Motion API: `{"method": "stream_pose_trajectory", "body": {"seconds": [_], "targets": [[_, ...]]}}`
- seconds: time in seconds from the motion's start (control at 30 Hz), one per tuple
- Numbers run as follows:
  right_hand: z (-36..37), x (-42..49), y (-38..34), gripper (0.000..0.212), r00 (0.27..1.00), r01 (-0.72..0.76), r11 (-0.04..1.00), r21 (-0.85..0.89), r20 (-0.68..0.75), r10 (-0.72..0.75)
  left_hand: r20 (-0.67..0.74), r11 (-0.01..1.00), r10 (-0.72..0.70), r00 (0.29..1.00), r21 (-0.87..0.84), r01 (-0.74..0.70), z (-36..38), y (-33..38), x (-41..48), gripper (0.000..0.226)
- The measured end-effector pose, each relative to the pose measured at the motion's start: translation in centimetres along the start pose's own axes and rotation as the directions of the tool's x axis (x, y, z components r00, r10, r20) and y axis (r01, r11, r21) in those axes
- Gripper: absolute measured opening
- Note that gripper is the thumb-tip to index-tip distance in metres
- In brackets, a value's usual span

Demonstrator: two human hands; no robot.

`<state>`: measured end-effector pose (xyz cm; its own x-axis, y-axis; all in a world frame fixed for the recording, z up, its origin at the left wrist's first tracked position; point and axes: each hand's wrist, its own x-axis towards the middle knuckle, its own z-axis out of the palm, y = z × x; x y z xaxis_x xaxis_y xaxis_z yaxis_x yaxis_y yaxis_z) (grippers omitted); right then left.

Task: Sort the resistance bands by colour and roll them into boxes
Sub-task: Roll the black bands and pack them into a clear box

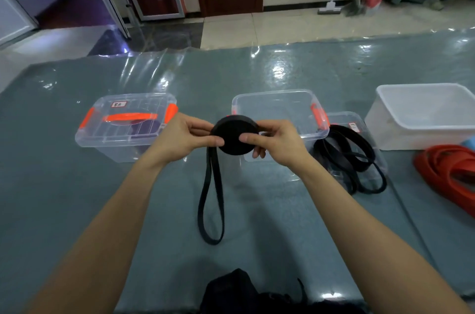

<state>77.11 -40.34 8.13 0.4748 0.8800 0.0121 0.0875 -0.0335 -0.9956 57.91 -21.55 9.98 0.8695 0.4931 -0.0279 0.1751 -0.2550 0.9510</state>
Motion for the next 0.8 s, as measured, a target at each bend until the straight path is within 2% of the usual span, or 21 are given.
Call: {"method": "stream_pose_trajectory", "body": {"seconds": [0.13, 0.23, 0.27, 0.33, 0.43, 0.5, 0.57, 0.6, 0.67, 0.8], "targets": [[0.0, -0.2, 1.3, 0.016, 0.995, -0.063, 0.959, 0.275, -0.063, 0.083, -0.109, 0.991, 0.001, 0.994, -0.134, -0.016, 2.0, -1.8, 0.2, 0.05], [0.3, -0.7, 2.4, 0.023, 0.989, -0.135, 0.923, 0.36, -0.013, 0.15, -0.131, 0.994, -0.017, 0.991, -0.111, 0.002, 2.5, -1.6, 0.7, 0.048], [0.1, -0.9, 2.6, 0.026, 0.987, -0.159, 0.932, 0.325, 0.029, 0.158, -0.104, 0.998, -0.024, 0.994, -0.059, 0.018, 2.1, -1.4, 0.7, 0.042], [-0.6, -1.1, 2.7, 0.038, 0.981, -0.177, 0.978, 0.108, 0.092, 0.168, -0.024, 0.993, -0.051, 0.998, 0.104, 0.053, 1.1, -0.9, 1.0, 0.028], [-0.9, -0.5, 2.2, 0.059, 0.979, -0.152, 0.964, -0.219, 0.098, 0.177, 0.111, 0.892, -0.111, 0.988, 0.45, 0.049, 0.1, 0.3, 1.8, 0.018], [0.0, 0.2, 1.7, 0.047, 0.975, -0.079, 0.928, -0.365, 0.166, 0.149, 0.195, 0.797, -0.143, 0.97, 0.604, -0.004, 0.1, 1.4, 2.4, 0.016], [1.1, 0.7, 1.6, 0.021, 0.964, -0.009, 0.903, -0.431, 0.236, 0.122, 0.255, 0.745, -0.154, 0.955, 0.665, -0.057, 0.1, 2.3, 2.9, 0.015], [1.5, 0.9, 1.7, 0.014, 0.966, 0.003, 0.901, -0.433, 0.234, 0.109, 0.269, 0.732, -0.146, 0.952, 0.676, -0.078, 0.0, 2.6, 3.1, 0.014], [1.6, 1.3, 1.9, 0.013, 0.98, -0.019, 0.924, -0.382, 0.175, 0.092, 0.244, 0.772, -0.116, 0.963, 0.632, -0.067, -0.5, 2.5, 3.2, 0.016], [0.9, 1.8, 2.4, 0.016, 0.99, -0.106, 0.989, -0.101, 0.077, 0.114, 0.107, 0.963, -0.077, 0.991, 0.267, 0.046, -1.4, 0.1, 2.1, 0.027]]}}
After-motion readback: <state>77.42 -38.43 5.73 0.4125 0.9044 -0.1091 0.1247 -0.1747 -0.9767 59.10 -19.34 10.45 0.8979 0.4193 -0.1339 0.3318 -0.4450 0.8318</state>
